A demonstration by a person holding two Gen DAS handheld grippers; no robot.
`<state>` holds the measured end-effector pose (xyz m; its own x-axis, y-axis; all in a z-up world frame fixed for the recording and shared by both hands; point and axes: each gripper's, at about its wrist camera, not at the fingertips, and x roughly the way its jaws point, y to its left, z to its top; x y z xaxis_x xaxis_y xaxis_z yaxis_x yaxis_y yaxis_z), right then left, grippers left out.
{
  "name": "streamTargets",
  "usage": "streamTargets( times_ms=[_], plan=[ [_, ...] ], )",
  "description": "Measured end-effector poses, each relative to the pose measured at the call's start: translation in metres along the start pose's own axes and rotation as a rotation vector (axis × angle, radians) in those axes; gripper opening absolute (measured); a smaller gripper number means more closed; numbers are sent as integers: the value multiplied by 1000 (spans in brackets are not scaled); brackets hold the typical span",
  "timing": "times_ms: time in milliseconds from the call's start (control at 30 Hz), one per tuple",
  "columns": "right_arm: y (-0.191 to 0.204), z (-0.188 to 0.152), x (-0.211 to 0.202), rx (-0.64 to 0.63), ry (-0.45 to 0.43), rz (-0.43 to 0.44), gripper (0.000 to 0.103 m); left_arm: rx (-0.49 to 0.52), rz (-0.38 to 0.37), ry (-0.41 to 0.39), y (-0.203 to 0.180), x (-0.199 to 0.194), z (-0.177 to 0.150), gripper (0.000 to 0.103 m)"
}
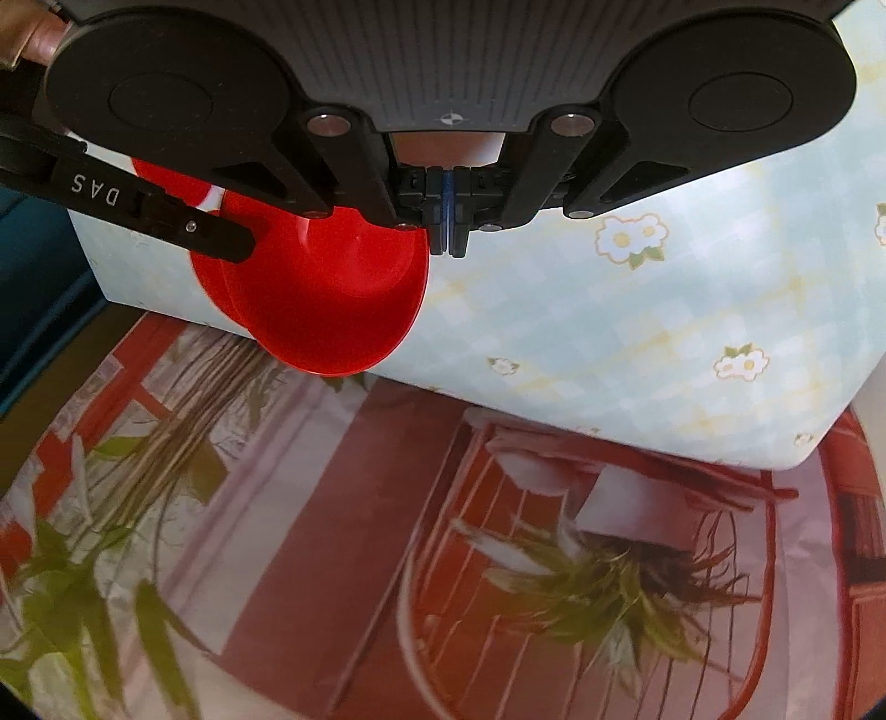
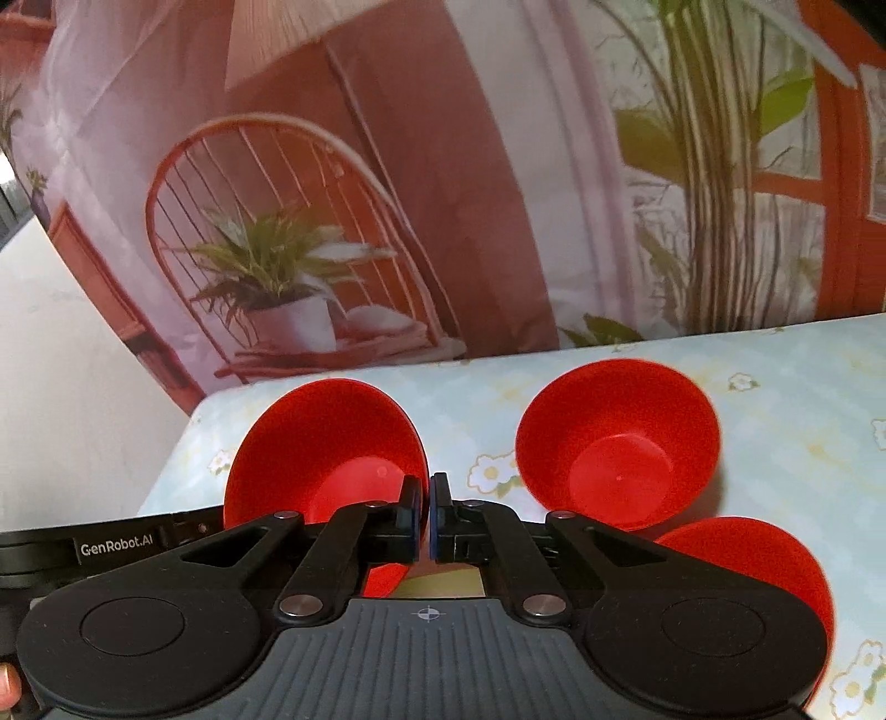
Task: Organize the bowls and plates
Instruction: 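Grasp the red bowl rim with the right gripper and lift, then carry the red bowl with the right gripper toward another red bowl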
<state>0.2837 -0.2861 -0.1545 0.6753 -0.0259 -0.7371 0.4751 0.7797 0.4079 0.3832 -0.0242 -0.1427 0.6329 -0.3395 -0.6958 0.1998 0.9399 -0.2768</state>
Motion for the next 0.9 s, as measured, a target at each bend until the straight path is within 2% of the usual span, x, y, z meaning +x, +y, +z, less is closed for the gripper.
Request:
streamTargets(
  times_ms=[300, 600, 900],
  plan=[
    [-24, -1, -43, 24, -58, -25, 3, 67, -33, 8, -48, -6, -9, 1],
    [-81, -16, -89, 93, -96, -104, 3, 157, -93, 54, -107, 9, -34, 1],
    [-119, -35, -103, 133, -91, -145, 3, 213, -88, 103, -132, 26, -52, 1]
  ],
)
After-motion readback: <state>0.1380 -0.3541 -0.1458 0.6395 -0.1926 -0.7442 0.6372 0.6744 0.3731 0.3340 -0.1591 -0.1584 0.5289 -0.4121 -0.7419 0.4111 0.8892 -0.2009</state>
